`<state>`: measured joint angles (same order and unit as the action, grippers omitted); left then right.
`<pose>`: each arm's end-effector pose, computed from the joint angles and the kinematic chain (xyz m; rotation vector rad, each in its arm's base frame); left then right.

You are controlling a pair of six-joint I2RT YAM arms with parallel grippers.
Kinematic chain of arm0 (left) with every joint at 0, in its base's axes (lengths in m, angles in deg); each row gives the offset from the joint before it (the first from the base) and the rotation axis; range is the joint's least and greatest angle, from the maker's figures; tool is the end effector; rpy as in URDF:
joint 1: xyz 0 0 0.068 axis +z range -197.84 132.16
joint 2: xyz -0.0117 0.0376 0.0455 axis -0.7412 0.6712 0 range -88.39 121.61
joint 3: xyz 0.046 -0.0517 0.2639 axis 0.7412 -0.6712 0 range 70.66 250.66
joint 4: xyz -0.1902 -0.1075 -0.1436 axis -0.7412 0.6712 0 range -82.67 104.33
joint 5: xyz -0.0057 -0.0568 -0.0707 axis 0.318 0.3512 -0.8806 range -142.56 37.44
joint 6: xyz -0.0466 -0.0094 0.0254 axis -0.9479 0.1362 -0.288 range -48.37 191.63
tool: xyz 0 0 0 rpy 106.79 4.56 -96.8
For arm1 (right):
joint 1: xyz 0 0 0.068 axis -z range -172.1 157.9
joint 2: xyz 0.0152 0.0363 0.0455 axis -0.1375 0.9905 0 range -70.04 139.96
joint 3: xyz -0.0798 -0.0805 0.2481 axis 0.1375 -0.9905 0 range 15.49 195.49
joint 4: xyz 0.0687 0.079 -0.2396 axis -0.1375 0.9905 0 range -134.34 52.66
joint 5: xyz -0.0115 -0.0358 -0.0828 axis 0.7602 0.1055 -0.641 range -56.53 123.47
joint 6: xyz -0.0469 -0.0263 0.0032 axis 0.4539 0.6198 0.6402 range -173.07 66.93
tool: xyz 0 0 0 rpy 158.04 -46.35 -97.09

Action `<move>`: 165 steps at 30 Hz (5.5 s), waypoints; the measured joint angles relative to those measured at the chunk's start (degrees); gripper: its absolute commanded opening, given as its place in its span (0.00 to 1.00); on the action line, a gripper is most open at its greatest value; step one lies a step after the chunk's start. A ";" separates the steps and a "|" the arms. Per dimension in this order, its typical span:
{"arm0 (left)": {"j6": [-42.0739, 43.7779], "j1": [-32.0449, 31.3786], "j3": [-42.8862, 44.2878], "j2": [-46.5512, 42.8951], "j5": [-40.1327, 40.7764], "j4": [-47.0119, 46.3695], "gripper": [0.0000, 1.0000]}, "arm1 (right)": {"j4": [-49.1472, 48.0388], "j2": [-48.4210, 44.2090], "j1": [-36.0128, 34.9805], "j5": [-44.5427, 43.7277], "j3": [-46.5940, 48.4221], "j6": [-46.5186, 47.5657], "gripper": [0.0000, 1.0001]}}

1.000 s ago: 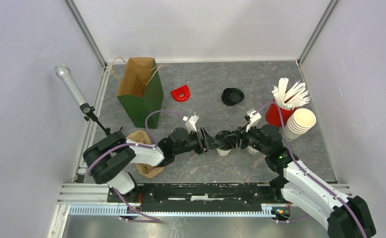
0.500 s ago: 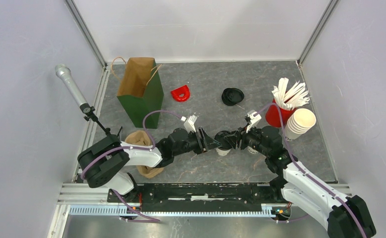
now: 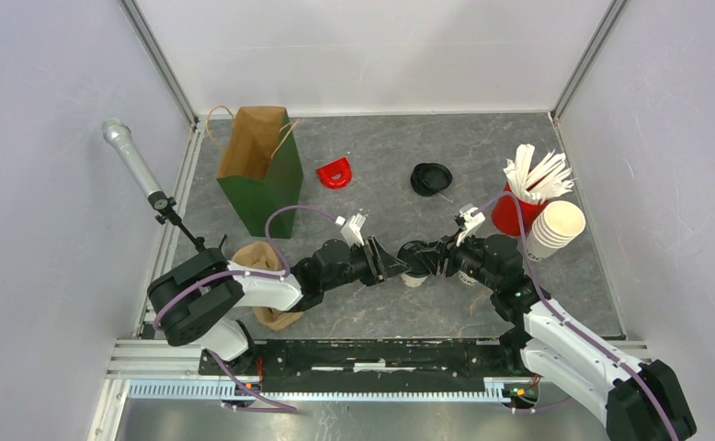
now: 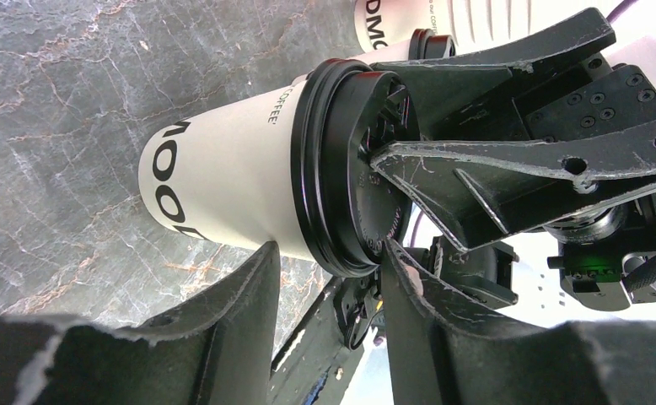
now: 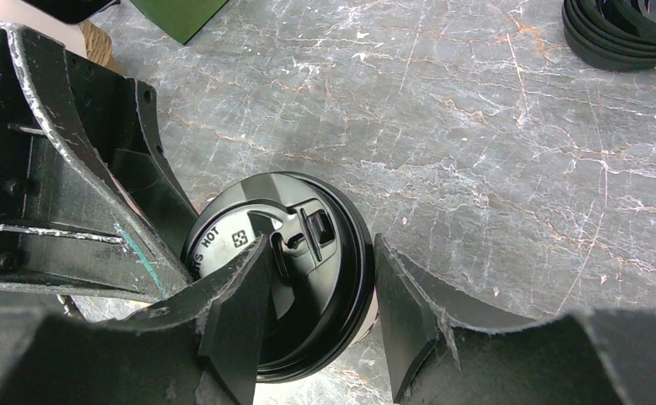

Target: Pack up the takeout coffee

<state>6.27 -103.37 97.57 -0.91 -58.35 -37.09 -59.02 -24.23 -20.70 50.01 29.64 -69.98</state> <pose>0.1589 -0.2378 0.1629 -0.1034 2.1608 -1.4670 0.1527 0.0948 0.1937 -0.4021 1.8940 0.8093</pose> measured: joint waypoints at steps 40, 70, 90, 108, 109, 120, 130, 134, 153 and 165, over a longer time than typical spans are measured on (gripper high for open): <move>36.13 -0.15 32.37 -38.71 34.84 75.45 1.00 | 31.10 1.55 -0.11 -10.38 27.06 12.31 0.98; 14.75 -0.11 21.40 -52.74 45.38 104.13 1.00 | 19.21 0.46 -6.12 -2.43 18.73 1.90 0.84; 48.37 4.11 62.77 -30.67 54.97 96.24 1.00 | 3.76 26.12 -36.37 -26.23 27.21 -7.34 0.74; 50.64 22.40 70.36 -29.31 29.16 96.50 1.00 | 6.88 61.59 -50.71 -33.14 62.51 -5.70 0.59; 50.64 22.40 70.20 -30.12 29.11 96.50 1.00 | 7.56 63.10 -50.80 -33.57 64.17 -5.62 0.58; 50.64 22.43 70.07 -35.54 29.31 96.24 1.00 | 15.93 74.05 -50.80 -38.64 76.30 -3.98 0.55; 50.64 22.43 67.08 -36.24 29.44 96.10 1.00 | 19.58 77.07 -50.80 -41.24 79.60 -2.71 0.55; 50.66 22.40 66.16 -36.28 29.44 96.04 1.00 | 19.74 77.44 -50.80 -41.24 79.80 -2.71 0.54; 50.66 22.40 64.63 -36.44 29.68 95.17 1.00 | 20.11 79.56 -50.80 -42.62 82.18 -2.78 0.40; 50.66 22.40 64.17 -36.59 30.95 95.03 1.00 | 19.34 77.15 -50.77 -42.56 79.54 -2.05 0.36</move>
<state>56.93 -80.96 161.75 -37.50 -27.40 57.94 -39.68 52.92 -71.47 7.45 109.18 -72.03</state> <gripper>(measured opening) 0.996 0.421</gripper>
